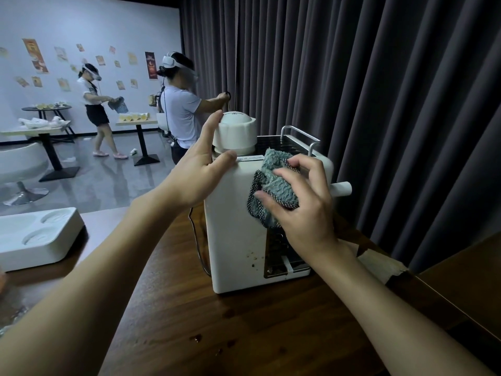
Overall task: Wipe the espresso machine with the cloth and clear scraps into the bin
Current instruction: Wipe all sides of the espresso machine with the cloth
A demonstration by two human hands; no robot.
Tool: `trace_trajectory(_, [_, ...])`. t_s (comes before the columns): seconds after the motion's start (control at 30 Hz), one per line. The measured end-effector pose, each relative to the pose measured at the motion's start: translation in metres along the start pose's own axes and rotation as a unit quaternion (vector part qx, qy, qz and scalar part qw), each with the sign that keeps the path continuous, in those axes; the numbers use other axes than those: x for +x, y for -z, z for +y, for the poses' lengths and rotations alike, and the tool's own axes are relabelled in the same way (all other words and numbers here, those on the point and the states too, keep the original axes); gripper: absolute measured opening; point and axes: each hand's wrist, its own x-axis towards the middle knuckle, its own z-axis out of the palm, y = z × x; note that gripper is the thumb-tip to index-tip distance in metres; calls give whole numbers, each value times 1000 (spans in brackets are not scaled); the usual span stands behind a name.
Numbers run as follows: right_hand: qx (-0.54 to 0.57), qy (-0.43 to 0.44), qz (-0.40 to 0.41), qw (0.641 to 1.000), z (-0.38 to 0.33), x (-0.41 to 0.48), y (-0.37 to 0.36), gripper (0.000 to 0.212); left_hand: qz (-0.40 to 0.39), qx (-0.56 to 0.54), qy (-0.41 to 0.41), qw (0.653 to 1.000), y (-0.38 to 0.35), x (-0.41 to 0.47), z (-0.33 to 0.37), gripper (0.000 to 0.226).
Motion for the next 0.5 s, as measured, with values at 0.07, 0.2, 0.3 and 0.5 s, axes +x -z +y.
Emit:
trace_trajectory(0.07, [18,-18,-14,1000,-5,-4,2,42,-1,3,-1,1000,0,0,0,74])
trace_trajectory(0.2, [13,-15,-21,1000,-7,-8,3,35,-7,-6,-2,1000,1,-1,3,75])
trace_trajectory(0.3, [-2,-9,-6,1000,-6,-11,1,34,-14,-12,-4,1000,2,-2,5,75])
trace_trajectory(0.5, [-9,63,-87,994,-15,-19,-9,55,-55,-63,-23,996,10,-7,-2,64])
